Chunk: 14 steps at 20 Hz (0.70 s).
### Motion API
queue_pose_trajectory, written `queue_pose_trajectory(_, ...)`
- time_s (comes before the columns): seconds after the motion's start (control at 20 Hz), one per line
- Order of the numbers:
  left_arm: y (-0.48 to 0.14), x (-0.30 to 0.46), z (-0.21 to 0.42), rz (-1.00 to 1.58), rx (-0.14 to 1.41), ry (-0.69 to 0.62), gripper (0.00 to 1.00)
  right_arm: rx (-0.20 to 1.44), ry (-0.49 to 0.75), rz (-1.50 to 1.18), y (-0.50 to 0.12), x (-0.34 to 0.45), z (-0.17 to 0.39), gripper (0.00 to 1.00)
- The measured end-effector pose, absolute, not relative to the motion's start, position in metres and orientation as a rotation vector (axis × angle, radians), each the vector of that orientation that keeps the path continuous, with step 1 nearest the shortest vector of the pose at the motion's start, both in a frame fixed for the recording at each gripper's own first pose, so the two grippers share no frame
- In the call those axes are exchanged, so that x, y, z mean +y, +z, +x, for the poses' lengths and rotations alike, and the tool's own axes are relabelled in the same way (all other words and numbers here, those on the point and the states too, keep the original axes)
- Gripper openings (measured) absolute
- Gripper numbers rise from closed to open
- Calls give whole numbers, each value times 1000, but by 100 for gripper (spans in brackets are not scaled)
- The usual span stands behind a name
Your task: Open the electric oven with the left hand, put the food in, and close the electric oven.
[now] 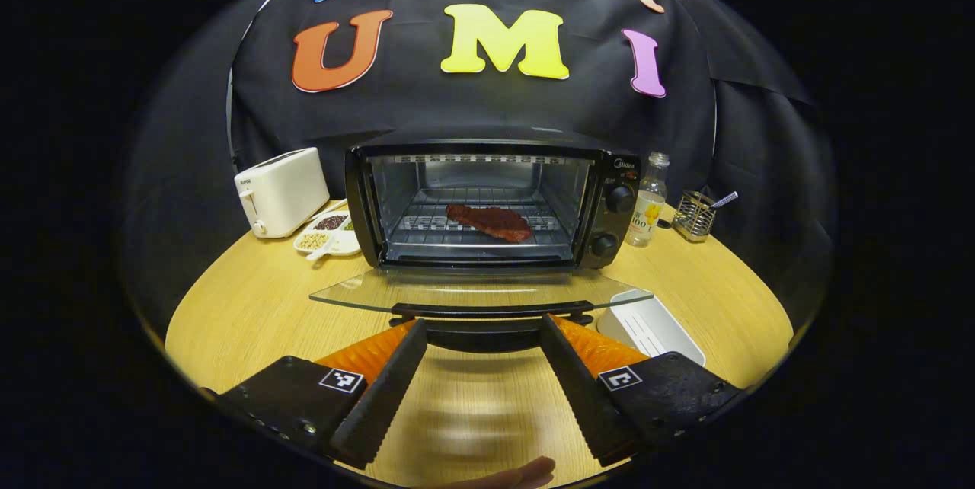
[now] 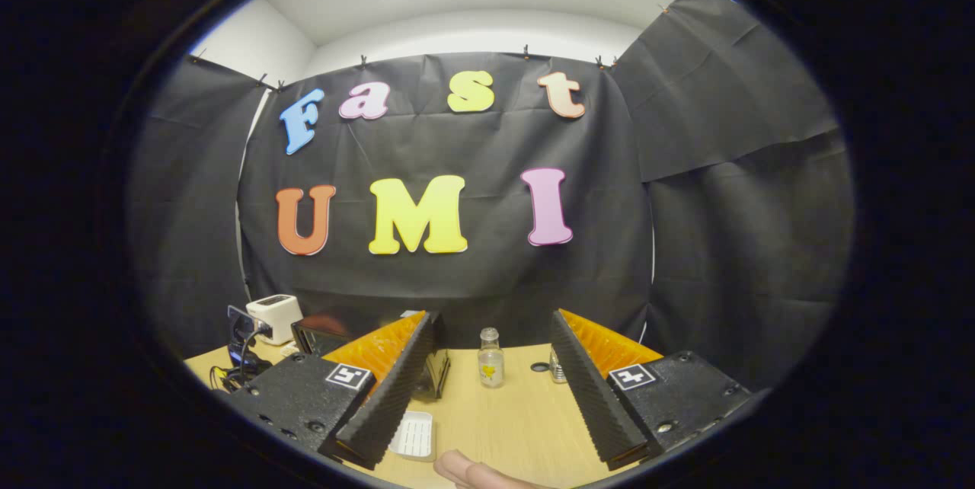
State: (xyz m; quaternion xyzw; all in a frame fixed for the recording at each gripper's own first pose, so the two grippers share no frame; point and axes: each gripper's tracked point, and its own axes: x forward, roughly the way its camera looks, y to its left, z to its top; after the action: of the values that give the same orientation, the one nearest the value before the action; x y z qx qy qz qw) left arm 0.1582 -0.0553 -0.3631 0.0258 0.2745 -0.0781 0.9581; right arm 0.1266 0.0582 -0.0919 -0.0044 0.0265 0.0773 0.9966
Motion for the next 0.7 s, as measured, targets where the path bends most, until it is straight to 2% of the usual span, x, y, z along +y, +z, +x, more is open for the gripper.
queue_pose_trajectory(0.7, -305, -60, 216, 65, 450, -181, 97, 81, 134, 6, -103, 39, 112, 98)
